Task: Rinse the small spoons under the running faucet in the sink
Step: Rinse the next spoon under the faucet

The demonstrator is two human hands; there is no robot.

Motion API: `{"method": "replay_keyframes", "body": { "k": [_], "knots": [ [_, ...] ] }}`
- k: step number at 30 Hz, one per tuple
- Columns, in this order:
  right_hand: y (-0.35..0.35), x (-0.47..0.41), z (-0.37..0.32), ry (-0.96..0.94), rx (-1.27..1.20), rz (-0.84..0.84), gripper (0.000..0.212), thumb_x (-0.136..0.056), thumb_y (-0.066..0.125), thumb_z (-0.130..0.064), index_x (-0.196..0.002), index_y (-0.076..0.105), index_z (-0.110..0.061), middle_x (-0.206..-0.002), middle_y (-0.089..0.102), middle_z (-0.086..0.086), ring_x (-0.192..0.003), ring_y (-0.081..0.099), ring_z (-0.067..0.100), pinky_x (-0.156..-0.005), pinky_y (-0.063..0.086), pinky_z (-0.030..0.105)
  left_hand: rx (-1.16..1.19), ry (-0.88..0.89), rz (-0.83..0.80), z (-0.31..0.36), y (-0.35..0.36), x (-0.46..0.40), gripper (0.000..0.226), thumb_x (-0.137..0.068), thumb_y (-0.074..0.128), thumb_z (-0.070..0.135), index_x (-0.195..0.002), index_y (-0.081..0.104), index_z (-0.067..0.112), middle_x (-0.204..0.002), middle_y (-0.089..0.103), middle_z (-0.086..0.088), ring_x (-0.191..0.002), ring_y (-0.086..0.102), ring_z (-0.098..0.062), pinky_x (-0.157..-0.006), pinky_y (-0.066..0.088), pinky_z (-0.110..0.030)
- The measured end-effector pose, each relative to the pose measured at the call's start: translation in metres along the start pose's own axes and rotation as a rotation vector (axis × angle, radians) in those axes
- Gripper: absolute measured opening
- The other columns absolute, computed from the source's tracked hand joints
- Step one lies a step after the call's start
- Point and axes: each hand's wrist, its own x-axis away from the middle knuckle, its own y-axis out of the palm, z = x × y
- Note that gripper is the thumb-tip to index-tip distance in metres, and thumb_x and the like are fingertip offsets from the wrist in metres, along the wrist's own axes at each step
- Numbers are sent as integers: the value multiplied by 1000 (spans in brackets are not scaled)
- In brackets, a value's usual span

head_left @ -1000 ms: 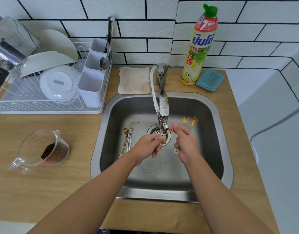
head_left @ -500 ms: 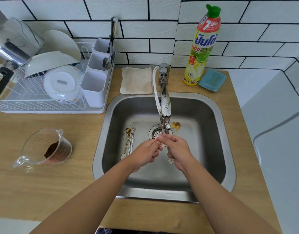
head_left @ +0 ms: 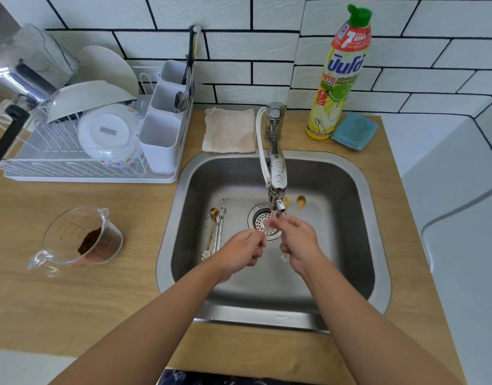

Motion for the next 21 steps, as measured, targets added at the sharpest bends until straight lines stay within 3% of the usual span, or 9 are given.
{"method": "replay_keyframes", "body": {
  "k": [3, 7, 9, 11, 13, 16, 18, 21],
  "knots": [
    [-3, -4, -6, -4, -89, 56, 7, -93, 75, -18, -90, 76, -12, -77, 78, 0, -36, 24, 5, -35, 21, 21, -17, 1, -6, 2, 0, 0, 26, -104, 36, 17, -83, 52, 13, -59, 38, 6, -46, 33, -4, -45, 27, -17],
    [1, 7, 1, 65, 85, -153, 11, -84, 85, -20, -92, 79, -16, -58, 54, -6, -42, 24, 7, -39, 19, 22, -18, 1, 17, 3, -1, -2, 32, -106, 37, 24, -78, 50, 16, -57, 35, 7, -51, 27, -10, -46, 25, -20],
    [-1, 9, -3, 59, 56, -184, 3, -87, 82, -19, -86, 80, -17, -63, 62, -4, -42, 24, 6, -39, 19, 22, 29, -41, -7, 2, -2, -4, 34, -104, 37, 23, -71, 45, 17, -54, 30, 5, -50, 22, -12, -44, 22, -21],
    [-5, 4, -6, 25, -36, -145, 25, -94, 74, -19, -70, 80, -21, -77, 74, 2, -39, 22, 5, -39, 18, 21, 110, -97, -60, 0, -4, -3, 38, -103, 38, 24, -66, 40, 19, -53, 26, 3, -47, 19, -14, -42, 21, -21],
    [-7, 0, -7, 16, -92, -96, 38, -98, 69, -20, -62, 80, -24, -87, 75, 10, -36, 21, 5, -38, 18, 21, 142, -126, -101, -1, -6, -2, 42, -105, 40, 32, -66, 42, 18, -53, 30, 0, -47, 22, -15, -43, 25, -22],
    [-4, -2, -1, 0, -102, 5, 35, -96, 72, -22, -62, 79, -21, -87, 75, 12, -34, 22, 5, -35, 20, 19, -122, -71, -37, -4, -5, -1, 42, -106, 38, 44, -78, 51, 16, -62, 49, 1, -53, 38, -14, -54, 34, -25],
    [-2, -3, 1, -11, -125, 70, 33, -94, 75, -22, -61, 78, -20, -85, 80, 7, -32, 23, 5, -34, 20, 18, -232, -39, 28, -8, -5, -1, 39, -107, 36, 45, -83, 50, 18, -68, 47, 4, -58, 37, -12, -60, 34, -27],
    [0, 0, 6, 0, -58, 43, 16, -90, 78, -25, -77, 82, -17, -68, 71, 0, -35, 22, 5, -35, 19, 20, -169, -28, 55, -9, -3, -1, 36, -108, 35, 40, -81, 46, 19, -64, 39, 6, -56, 31, -10, -54, 31, -24]
  ]
}}
